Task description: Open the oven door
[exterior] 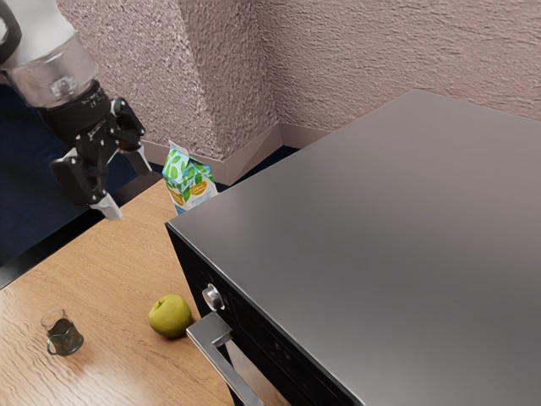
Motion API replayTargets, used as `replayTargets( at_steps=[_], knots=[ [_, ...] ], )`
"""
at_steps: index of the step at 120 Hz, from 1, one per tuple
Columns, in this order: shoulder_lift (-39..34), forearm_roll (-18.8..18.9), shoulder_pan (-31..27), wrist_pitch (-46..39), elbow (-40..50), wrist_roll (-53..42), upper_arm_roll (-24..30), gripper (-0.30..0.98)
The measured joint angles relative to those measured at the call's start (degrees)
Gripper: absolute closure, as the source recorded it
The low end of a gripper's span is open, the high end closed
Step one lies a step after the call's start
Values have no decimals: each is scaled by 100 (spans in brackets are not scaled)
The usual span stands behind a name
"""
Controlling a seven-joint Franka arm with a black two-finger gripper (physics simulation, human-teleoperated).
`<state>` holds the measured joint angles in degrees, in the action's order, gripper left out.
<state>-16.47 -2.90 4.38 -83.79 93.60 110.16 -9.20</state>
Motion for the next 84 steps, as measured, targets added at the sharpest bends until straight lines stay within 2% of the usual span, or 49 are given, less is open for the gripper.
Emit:
replayTargets(
  at_steps=[24,29,43,57,65,84],
  knots=[
    [-436,90,197,1,343,501,230,0],
    [-1026,98,362,65,738,588,428,0],
    [-3069,104,302,45,2323,840,1556,0],
    [-4006,-81,488,-444,3322,1045,2368,0],
    [-4234,-250,596,-784,3589,1145,2598,0],
    [-4235,-824,560,-1644,3827,1345,3077,0]
  ],
)
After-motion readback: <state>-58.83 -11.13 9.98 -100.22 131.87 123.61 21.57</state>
